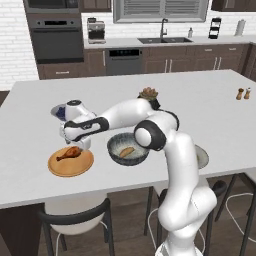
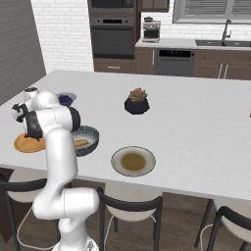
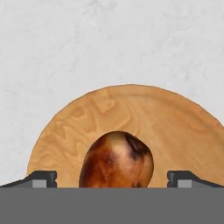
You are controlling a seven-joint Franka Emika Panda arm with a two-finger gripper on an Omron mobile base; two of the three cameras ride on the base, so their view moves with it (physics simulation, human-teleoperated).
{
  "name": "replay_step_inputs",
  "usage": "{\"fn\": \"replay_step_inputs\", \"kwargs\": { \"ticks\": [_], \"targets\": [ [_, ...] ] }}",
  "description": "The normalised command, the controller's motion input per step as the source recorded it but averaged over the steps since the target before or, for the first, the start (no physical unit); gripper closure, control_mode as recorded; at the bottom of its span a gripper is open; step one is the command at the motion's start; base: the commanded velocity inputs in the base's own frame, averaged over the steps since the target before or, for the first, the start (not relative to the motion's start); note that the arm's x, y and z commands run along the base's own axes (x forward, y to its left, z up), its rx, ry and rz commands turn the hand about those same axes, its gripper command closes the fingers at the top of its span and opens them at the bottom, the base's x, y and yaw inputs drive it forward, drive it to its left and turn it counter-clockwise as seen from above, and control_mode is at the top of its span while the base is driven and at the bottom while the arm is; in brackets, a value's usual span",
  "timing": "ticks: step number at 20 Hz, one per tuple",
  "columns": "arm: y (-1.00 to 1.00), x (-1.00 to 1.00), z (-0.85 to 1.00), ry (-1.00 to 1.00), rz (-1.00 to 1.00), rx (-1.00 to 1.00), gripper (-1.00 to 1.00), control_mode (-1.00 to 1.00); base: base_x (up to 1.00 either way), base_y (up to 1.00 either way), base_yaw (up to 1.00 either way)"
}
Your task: Pick the chicken drumstick and sweet potato from their plates and place them in the bowl. Then put the bowl in the fridge.
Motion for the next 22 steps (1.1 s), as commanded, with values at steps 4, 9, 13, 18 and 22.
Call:
{"fn": "replay_step_inputs", "kwargs": {
  "ticks": [4, 9, 13, 18, 22],
  "targets": [
    [0.16, -0.06, -0.10, 0.00, 0.00, 0.06, -1.00, -1.00, 0.00, 0.00, 0.00],
    [0.00, -0.01, -0.14, 0.00, -0.01, 0.00, -1.00, -1.00, 0.00, 0.00, 0.00],
    [0.00, 0.01, -0.18, 0.00, 0.00, 0.00, -1.00, -1.00, 0.00, 0.00, 0.00],
    [0.06, -0.07, -0.30, 0.04, -0.01, 0.00, -1.00, -1.00, 0.00, 0.00, 0.00],
    [0.10, -0.03, -0.33, 0.03, -0.01, 0.00, 1.00, -1.00, 0.00, 0.00, 0.00]
  ]
}}
